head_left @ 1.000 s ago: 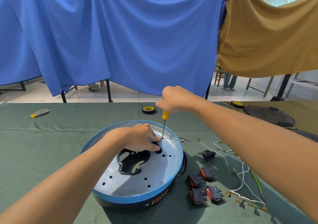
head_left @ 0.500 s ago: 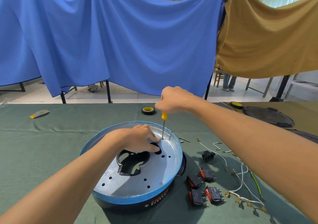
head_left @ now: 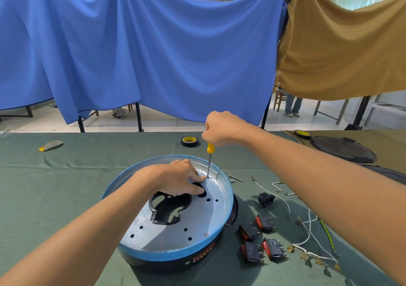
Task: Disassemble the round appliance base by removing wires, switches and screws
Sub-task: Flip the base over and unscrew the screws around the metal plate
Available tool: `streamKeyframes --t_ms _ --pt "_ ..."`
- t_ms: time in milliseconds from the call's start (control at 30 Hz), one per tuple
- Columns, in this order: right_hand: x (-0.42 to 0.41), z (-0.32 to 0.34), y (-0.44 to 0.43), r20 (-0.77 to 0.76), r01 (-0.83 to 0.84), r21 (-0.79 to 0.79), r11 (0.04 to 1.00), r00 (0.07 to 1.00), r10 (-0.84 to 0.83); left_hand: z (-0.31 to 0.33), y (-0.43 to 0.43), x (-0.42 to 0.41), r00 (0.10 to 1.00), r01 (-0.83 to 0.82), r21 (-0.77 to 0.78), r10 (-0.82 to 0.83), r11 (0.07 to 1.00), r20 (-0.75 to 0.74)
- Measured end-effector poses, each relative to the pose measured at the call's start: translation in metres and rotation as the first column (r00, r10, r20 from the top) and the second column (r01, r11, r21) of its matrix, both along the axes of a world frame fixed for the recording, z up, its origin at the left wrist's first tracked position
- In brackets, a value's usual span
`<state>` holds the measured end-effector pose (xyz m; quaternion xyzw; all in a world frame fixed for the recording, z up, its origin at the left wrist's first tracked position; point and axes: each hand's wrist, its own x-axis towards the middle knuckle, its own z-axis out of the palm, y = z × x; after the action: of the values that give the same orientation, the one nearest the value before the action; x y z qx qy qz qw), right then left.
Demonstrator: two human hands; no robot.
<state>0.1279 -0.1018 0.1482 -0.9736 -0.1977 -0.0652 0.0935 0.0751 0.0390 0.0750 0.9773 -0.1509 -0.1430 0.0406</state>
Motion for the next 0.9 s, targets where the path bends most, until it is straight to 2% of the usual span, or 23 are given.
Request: streamKeyframes --t_ms 533,900 --pt "0.0006 -0.0009 -0.0015 0.023 0.013 0.01 1.0 1.0 -0.013 -0.0007 0.0003 0.0001 1.0 0.003 -0.007 -0.003 1.0 0.008" --pt "0.0014 -0.0026 0.0 -0.028 -0.016 0.025 1.0 0.999 0.017 -0.001 0.0007 -0.0004 1.0 0.004 -0.014 -0.004 1.0 0.003"
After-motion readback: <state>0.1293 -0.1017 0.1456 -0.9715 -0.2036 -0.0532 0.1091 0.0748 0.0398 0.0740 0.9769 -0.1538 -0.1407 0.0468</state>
